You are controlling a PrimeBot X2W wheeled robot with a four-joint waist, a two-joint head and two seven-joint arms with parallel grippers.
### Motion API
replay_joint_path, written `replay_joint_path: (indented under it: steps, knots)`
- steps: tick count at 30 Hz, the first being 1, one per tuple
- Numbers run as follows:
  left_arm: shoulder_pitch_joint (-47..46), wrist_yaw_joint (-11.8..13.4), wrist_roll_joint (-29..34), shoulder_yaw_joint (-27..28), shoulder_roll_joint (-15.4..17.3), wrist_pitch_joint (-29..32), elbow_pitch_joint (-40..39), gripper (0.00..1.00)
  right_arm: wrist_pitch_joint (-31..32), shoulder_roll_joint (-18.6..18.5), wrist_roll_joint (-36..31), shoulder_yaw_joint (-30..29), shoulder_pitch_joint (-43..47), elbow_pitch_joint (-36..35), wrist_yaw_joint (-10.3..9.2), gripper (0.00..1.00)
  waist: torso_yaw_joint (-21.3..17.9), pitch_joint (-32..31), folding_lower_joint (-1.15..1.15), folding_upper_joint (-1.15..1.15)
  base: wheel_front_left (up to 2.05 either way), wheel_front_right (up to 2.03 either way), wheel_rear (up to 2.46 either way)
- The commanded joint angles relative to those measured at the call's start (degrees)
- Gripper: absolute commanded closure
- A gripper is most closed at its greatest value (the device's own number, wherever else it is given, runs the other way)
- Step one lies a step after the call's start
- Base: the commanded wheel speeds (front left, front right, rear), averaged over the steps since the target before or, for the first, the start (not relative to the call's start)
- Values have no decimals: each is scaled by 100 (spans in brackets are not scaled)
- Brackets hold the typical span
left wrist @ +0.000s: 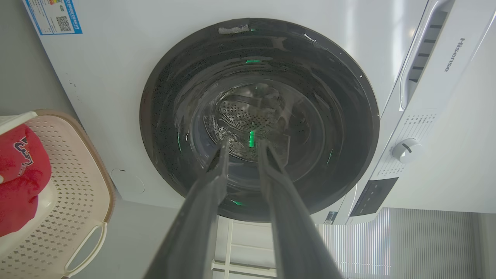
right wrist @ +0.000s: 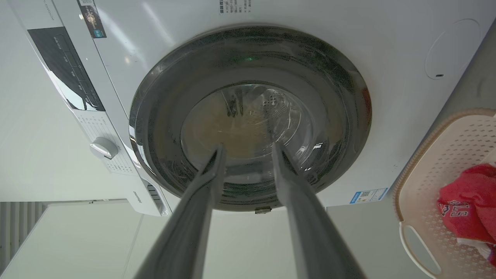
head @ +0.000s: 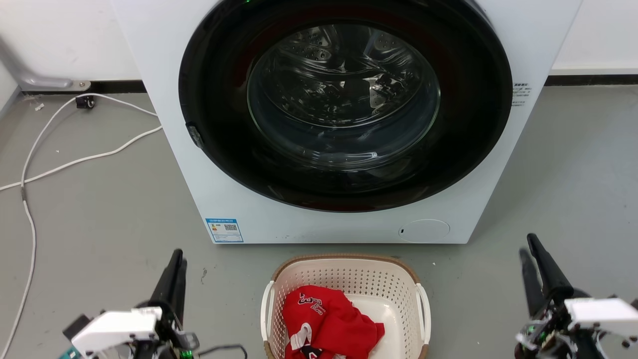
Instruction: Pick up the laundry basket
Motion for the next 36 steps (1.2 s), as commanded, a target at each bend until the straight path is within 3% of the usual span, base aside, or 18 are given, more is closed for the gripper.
replay_joint_path:
  steps: [1, 20, 29, 36]
  knots:
    - [56, 4, 6, -8, -9, -8, 51, 0, -7, 7, -2, 7, 55, 43, 0, 0, 0, 0, 0, 0, 0, 0, 0]
    - [273, 0, 588, 0, -3, -533, -295, 0, -531, 9, -567, 230, 176, -276, 0, 0, -15, 1, 0, 0, 0, 0, 0]
    - [305, -2, 1135, 236, -1, -744, -415, 0, -741, 10, -1619, 135, 176, -339, 0, 0, -9, 8, 0, 0, 0, 0, 0]
    - [330, 55, 1870, 317, 1, -895, -710, 0, -894, 11, -3044, 105, 161, -649, 0, 0, -12, 22, 0, 0, 0, 0, 0]
